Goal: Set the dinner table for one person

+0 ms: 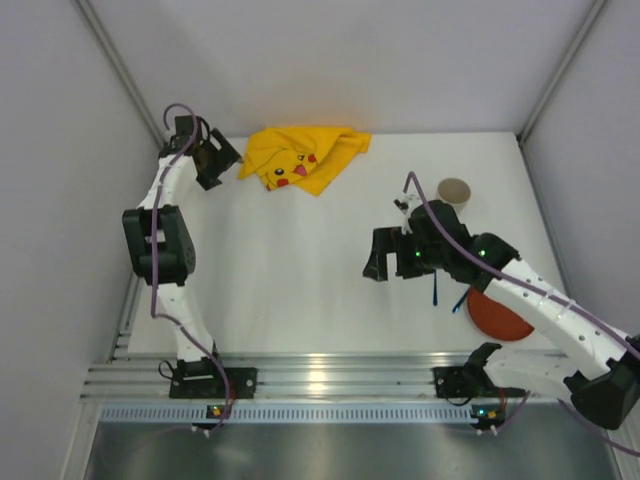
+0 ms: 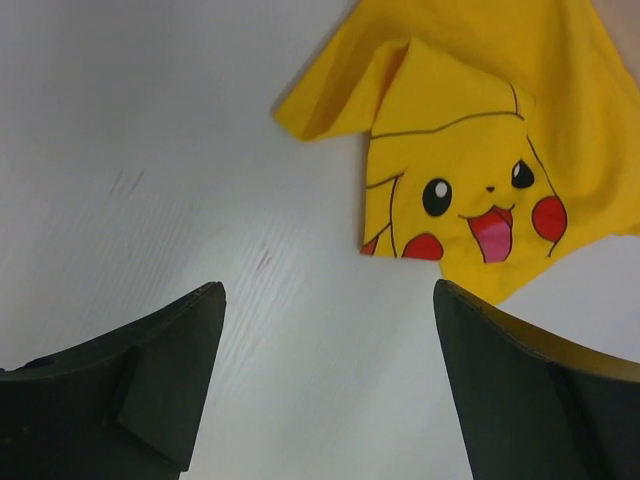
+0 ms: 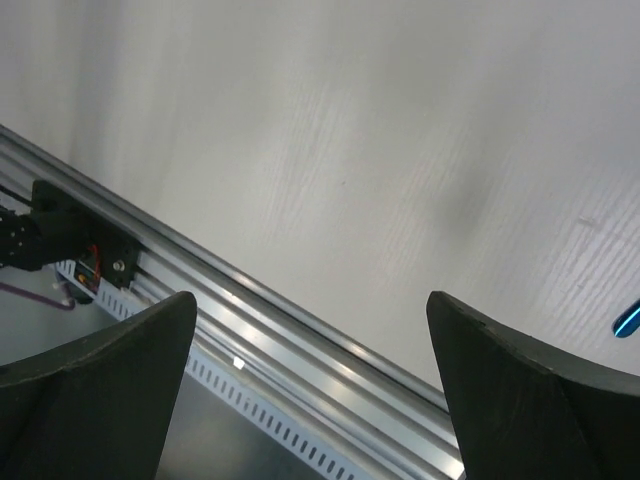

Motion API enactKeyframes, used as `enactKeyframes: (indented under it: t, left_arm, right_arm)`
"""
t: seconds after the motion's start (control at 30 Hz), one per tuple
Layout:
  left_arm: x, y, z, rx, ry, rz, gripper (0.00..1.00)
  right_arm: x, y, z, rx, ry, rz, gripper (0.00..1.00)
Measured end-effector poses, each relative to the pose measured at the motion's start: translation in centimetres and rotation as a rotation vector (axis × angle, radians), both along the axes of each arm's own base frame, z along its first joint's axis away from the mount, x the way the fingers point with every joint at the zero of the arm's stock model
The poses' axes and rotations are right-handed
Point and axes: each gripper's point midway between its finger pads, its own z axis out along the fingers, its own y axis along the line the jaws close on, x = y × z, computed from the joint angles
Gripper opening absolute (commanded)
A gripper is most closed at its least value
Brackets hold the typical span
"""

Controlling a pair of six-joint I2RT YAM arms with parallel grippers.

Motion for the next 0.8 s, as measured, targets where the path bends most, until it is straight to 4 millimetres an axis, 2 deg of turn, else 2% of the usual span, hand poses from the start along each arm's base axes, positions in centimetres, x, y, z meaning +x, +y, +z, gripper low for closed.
enactKeyframes:
  t: [0.1, 0.2, 0.3, 0.4, 0.5, 0.53, 0.63, 0.8]
  left_arm:
    - [4.3, 0.1, -2.5, -0.047, -0.012, 0.009, 0.89]
    - [7.8, -0.1, -5.1, -0.097, -0.031, 0.003, 0.88]
    - [9.9, -0.3, -7.1, -0.136, -0.040, 0.002, 0.86]
    - [10.9, -0.1, -8.8, -0.185, -0.041, 0.017, 0.81]
    - [11.9, 0.9, -8.5, -0.211, -0.077, 0.032, 0.67]
    - [12.2, 1.3, -8.5, -0.220, -0.084, 0.037, 0.58]
    - [12.4, 1.5, -9.5, -0.256, -0.082, 0.029, 0.41]
    - [12.1, -0.2, -10.4, -0.343, -0.085, -0.033, 0.38]
  right_arm:
    - [2.9, -0.4, 0.8, 0.010, 0.009, -0.066, 1.00]
    - [6.5, -0.5, 1.0, 0.010, 0.037, -0.127, 1.00]
    - [8.8, 0.0, 0.4, 0.002, 0.071, -0.139, 1.00]
    - [10.0, 0.5, -0.1, -0.005, 0.091, -0.137, 1.00]
    - [10.7, 1.0, -0.3, -0.002, 0.103, -0.133, 1.00]
    - [10.9, 1.1, -0.4, -0.002, 0.105, -0.132, 1.00]
    - [11.6, 1.4, -0.5, 0.000, 0.113, -0.134, 1.00]
    - [14.6, 1.9, -1.4, 0.011, 0.143, -0.151, 1.00]
